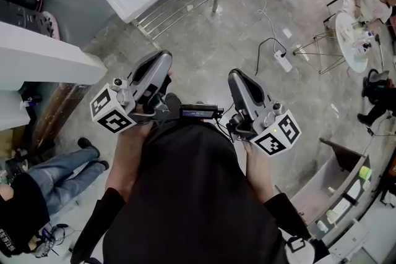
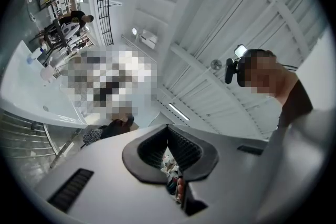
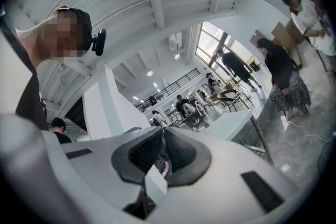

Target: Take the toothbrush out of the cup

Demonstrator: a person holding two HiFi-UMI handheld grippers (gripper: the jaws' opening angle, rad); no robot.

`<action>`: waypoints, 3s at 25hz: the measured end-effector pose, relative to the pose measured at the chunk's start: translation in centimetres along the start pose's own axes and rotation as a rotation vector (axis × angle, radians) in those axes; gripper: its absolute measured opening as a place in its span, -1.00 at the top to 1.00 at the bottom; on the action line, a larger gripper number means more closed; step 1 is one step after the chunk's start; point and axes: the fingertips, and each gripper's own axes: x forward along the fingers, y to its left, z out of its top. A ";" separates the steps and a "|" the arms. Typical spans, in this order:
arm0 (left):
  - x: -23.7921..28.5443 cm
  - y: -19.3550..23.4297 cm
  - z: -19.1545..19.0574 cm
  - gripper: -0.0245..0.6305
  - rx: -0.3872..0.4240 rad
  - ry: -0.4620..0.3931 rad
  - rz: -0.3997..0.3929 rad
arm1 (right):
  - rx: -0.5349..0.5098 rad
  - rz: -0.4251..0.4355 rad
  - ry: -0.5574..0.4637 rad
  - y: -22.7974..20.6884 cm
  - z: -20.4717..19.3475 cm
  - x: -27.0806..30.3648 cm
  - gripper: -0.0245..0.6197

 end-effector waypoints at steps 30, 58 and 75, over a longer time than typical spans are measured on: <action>5.7 21.9 9.1 0.91 -0.180 -0.178 -0.003 | -0.037 -0.102 0.162 -10.2 1.8 20.2 0.80; 17.7 32.4 11.3 0.90 -0.028 -0.180 0.257 | 0.046 0.152 0.243 -27.7 8.2 31.5 0.80; 21.3 32.4 9.1 0.90 0.060 -0.233 0.469 | 0.135 0.310 0.303 -33.9 10.7 30.9 0.80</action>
